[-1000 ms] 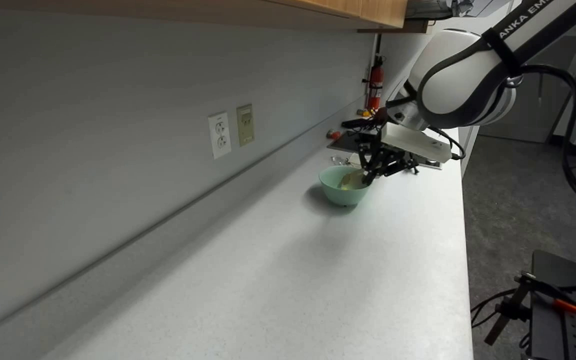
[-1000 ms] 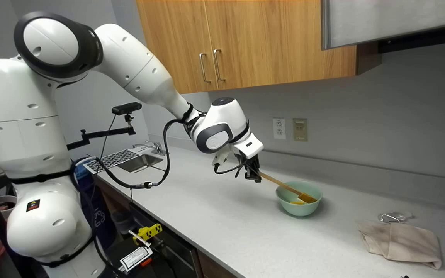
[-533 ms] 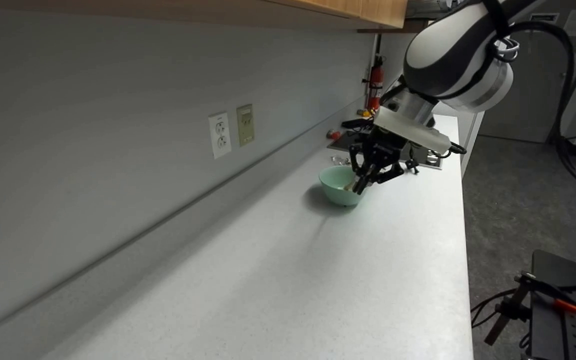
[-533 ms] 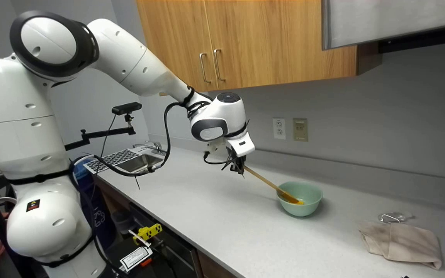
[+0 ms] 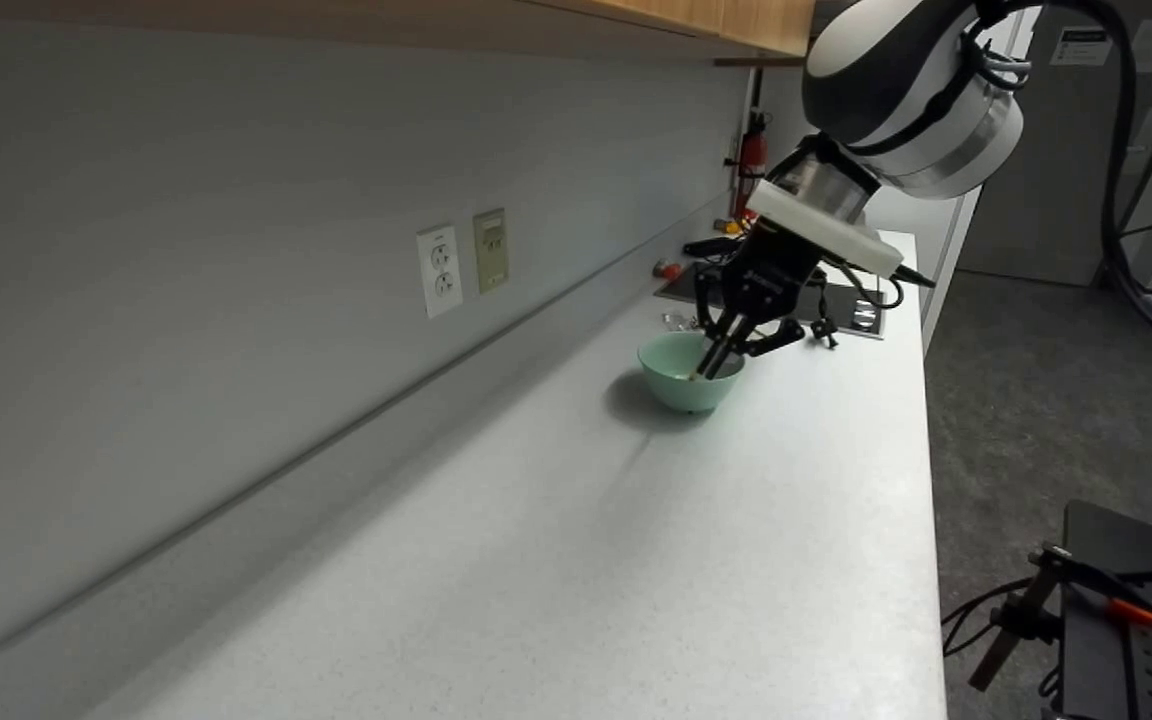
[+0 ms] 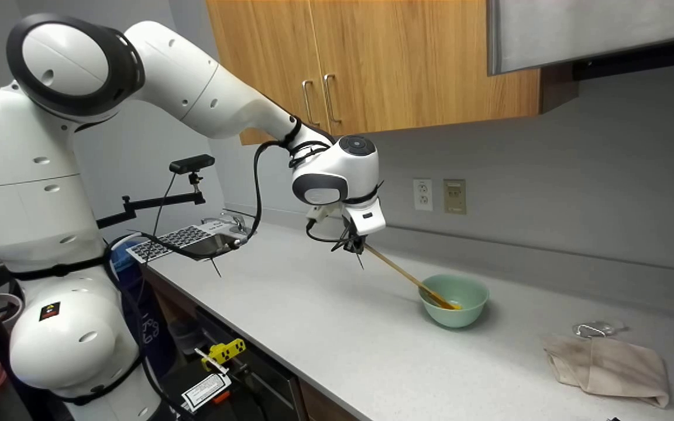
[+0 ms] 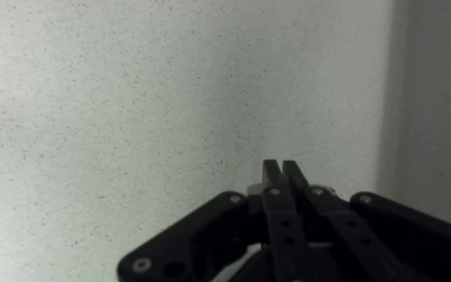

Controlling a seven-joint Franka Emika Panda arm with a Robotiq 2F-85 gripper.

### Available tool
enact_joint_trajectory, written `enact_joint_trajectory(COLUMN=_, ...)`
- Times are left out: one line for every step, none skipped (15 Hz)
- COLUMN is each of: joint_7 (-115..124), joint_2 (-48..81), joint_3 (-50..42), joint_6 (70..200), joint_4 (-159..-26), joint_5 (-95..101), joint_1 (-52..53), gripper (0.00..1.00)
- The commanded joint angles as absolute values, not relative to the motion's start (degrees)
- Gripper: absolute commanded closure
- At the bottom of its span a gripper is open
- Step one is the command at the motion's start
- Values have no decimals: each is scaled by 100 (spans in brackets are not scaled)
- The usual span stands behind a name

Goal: Use the wooden spatula to stir the contents in the green bowl

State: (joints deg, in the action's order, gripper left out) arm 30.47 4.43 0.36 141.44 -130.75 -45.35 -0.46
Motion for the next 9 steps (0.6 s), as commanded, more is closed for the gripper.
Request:
enact_joint_trajectory(joint_7=2672, joint_2=291, joint_3=11, joint_6=14063, joint_4=-13083, joint_5=-4804, joint_1=-59, gripper=98)
enact_joint_trajectory(joint_7=2582, joint_2=252, joint_3=20, joint_6=14039, joint_4=-13089, joint_5=-4825, joint_1=-53, gripper=98)
enact_joint_trajectory(joint_7=2526, joint_2=234, joint_3=23, joint_6=14040, joint_4=-13087, joint_5=-4833, joint_1=-49, gripper=98)
enact_joint_trajectory(joint_7=2502, joint_2=222, joint_3=19, joint_6=14022, joint_4=-13078, joint_5=-4838, joint_1=-50, gripper=98)
enact_joint_trajectory(joint_7=2462, joint_2=207, joint_3=17, joint_6=14012, joint_4=-13075, joint_5=-4857, joint_1=-51, gripper=89)
enact_joint_trajectory(joint_7=2452, joint_2=193, joint_3=11, joint_6=13981, joint_4=-13074, joint_5=-4849, joint_1=-55, gripper=65)
enact_joint_trajectory(joint_7=2413, joint_2=171, joint_3=10, joint_6=13969, joint_4=-13079, joint_5=-4871, joint_1=-57, gripper=64)
enact_joint_trajectory(joint_7=2376, joint_2=146, joint_3=10, joint_6=13967, joint_4=-13090, joint_5=-4877, joint_1=-57, gripper=60)
enact_joint_trajectory(joint_7=2343, joint_2=124, joint_3=11, joint_6=13970, joint_4=-13098, joint_5=-4880, joint_1=-56, gripper=54)
